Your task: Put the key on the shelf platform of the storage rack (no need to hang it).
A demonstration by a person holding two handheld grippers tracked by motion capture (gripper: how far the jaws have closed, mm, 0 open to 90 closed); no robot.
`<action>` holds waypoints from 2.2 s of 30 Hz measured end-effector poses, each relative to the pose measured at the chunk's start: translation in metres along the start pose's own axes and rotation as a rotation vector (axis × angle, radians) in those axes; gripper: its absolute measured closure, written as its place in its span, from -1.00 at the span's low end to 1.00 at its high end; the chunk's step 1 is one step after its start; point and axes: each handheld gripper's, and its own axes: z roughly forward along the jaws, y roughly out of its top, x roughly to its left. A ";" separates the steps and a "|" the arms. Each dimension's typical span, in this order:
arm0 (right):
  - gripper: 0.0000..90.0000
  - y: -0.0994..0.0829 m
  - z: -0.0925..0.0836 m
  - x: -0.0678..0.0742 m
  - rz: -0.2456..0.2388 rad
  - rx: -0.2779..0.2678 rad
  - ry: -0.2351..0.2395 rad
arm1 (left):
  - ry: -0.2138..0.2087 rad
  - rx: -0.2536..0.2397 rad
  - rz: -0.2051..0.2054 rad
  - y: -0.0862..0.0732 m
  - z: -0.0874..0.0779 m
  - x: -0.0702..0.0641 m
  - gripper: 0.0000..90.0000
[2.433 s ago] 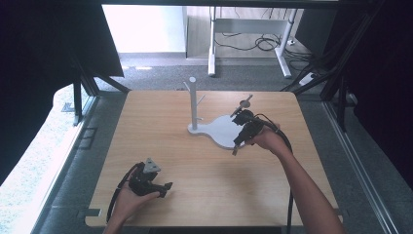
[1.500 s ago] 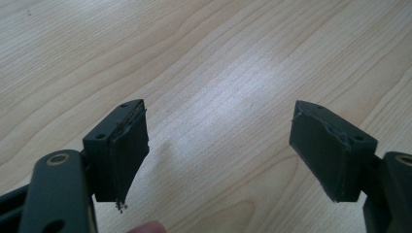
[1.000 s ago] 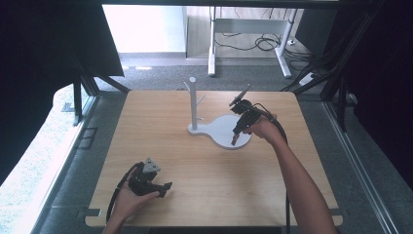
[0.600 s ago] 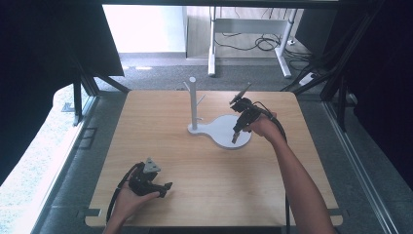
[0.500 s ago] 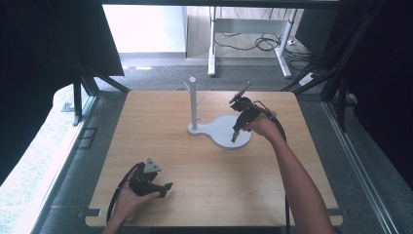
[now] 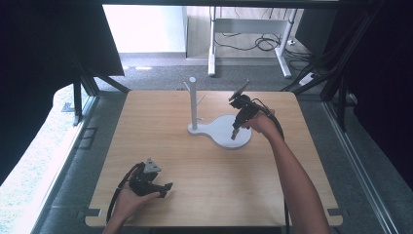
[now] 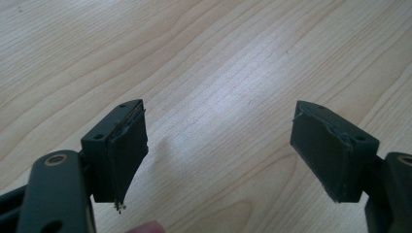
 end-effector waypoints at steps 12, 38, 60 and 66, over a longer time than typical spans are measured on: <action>0.98 0.002 0.004 -0.008 0.019 -0.003 -0.013 | -0.001 0.004 0.005 0.000 0.001 0.000 -0.52; 0.98 0.008 0.013 -0.017 0.043 -0.018 -0.018 | -0.004 0.015 0.017 0.000 0.003 -0.001 -0.52; 0.98 0.012 0.027 -0.028 0.078 -0.034 -0.015 | -0.007 0.030 0.013 0.000 0.006 -0.002 -0.53; 0.98 0.016 0.041 -0.032 0.093 -0.054 -0.022 | -0.007 0.028 0.012 -0.001 0.005 -0.001 -0.53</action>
